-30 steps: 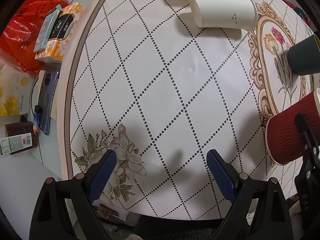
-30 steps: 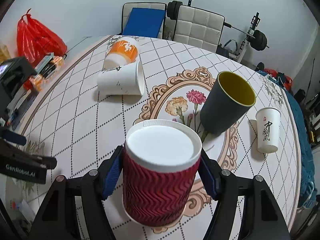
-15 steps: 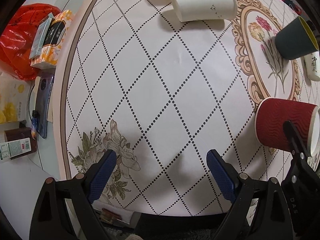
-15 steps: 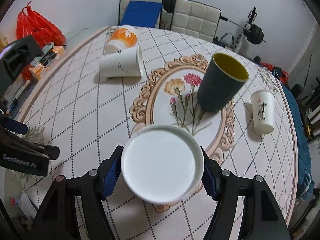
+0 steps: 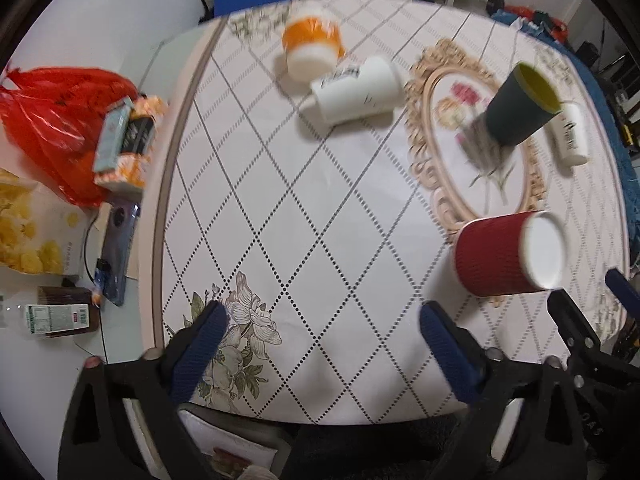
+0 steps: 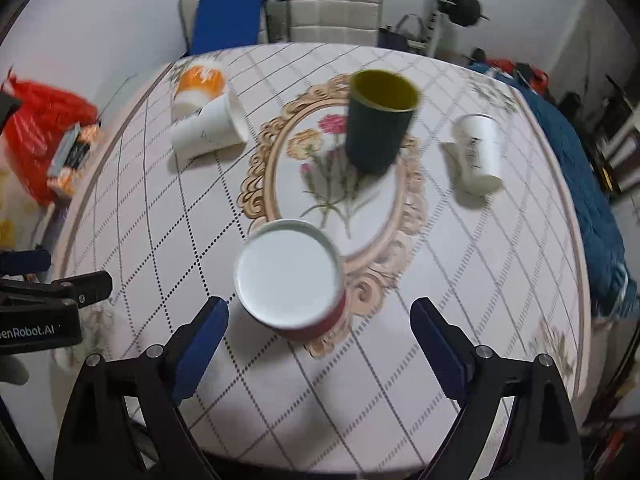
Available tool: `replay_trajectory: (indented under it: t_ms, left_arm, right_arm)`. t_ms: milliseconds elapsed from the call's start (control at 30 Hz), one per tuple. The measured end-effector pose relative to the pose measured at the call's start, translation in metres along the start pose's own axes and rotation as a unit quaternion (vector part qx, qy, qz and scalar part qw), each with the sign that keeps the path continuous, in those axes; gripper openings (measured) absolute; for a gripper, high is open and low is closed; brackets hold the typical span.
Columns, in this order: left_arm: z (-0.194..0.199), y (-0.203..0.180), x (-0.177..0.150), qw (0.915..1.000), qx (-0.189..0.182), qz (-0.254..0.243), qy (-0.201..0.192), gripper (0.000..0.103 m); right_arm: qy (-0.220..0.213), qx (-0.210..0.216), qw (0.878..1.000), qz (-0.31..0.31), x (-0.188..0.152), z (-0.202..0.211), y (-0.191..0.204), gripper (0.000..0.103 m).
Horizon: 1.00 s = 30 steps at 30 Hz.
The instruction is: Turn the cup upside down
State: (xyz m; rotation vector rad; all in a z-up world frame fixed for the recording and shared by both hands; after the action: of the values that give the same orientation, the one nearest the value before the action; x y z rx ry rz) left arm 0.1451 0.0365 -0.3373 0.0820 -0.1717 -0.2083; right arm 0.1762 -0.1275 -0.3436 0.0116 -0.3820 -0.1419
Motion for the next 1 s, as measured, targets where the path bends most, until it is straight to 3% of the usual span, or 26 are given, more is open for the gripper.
replay_trajectory:
  t_ms: [267, 433, 1000]
  left_arm:
    - [0.050, -0.018, -0.016, 0.9992, -0.011, 0.001, -0.038, 0.101]
    - [0.087, -0.033, -0.033, 0.9976, -0.017, 0.004, -0.067, 0.101]
    - [0.229, -0.041, -0.102, 0.9849, -0.017, 0.016, -0.172, 0.101]
  right_arm:
    - [0.002, -0.027, 0.998, -0.061, -0.011, 0.063, -0.047, 0.096]
    - [-0.022, -0.032, 0.997, -0.067, -0.016, 0.110, -0.066, 0.096]
    - [-0.122, -0.028, 0.991, -0.038, -0.045, 0.294, -0.071, 0.097]
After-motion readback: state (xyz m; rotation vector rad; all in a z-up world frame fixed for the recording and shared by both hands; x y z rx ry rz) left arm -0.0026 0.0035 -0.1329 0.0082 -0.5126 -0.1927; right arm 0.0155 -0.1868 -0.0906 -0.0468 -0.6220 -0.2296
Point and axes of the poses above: each gripper's, at about its wrist camera, not at the fingertips, and z roughly against the way its jaws point, y to its left, x to its top, the point moved 5 cm from there along -z, roughly the way its jaws point, and after that the axes turned 1 degree about -z, right-handed, at the moved point
